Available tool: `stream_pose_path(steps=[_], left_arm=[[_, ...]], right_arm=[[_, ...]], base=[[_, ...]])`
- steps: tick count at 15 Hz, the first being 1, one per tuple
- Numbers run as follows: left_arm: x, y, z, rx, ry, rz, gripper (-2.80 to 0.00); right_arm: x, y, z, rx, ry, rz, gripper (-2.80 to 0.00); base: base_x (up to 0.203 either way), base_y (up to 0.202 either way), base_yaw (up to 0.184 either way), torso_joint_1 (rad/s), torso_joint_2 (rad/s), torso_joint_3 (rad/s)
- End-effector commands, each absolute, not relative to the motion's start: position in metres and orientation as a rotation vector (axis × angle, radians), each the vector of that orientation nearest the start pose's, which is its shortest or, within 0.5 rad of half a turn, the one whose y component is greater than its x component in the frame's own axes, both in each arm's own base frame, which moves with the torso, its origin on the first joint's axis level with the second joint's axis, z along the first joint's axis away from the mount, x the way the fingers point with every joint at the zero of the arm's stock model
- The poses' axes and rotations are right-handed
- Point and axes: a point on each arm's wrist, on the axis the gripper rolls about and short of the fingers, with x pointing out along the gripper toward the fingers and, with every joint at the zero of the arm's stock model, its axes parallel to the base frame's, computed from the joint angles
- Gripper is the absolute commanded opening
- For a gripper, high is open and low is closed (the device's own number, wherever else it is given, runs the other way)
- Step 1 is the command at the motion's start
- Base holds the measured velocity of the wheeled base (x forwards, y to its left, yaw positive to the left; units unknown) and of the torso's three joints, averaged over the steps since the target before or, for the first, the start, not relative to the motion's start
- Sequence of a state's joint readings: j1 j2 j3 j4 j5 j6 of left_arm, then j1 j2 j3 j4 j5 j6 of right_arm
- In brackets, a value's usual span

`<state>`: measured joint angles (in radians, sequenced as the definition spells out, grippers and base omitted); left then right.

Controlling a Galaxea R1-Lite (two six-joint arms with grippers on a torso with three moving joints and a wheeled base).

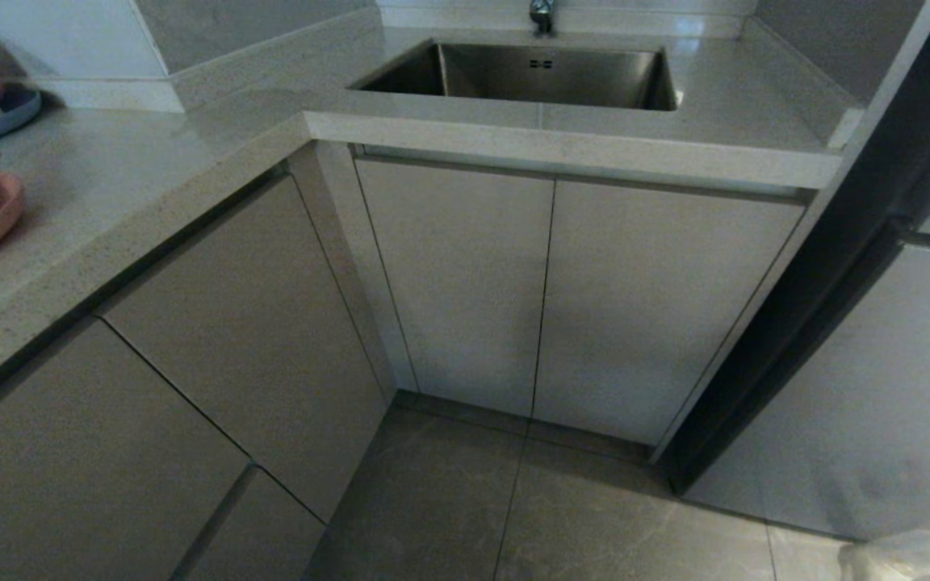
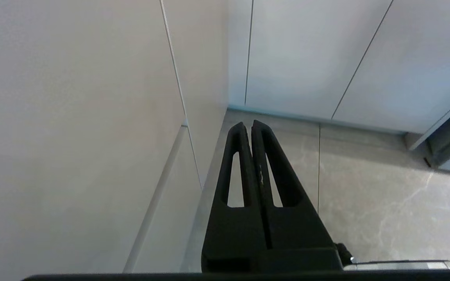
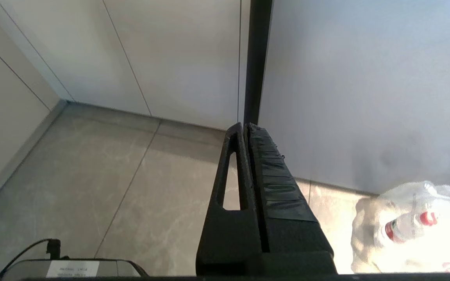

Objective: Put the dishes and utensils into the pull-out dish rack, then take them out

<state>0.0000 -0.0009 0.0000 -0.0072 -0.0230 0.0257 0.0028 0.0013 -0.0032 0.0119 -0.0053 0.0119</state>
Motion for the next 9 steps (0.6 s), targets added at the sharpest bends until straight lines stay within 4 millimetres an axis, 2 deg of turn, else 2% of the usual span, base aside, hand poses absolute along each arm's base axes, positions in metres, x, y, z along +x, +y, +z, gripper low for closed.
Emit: stream_pose_path(steps=[1,9], left_arm=[[-0.0222,-0.0005,0.0746,0.026,0.000,-0.023,-2.80],[-0.0222,-0.0005,0.0746,0.028,0.000,-0.023,-2.80]], right_arm=[[-0.0229,-0.0002,0.0751,0.012,0.011,-0.002,-2.80],[-0.0229,-0.0002,0.0751,0.012,0.011,-0.003,-2.80]], base=[[0.000,0.000,0.000,0.000,0.00,0.200],[0.000,0.000,0.000,0.001,0.00,0.205]])
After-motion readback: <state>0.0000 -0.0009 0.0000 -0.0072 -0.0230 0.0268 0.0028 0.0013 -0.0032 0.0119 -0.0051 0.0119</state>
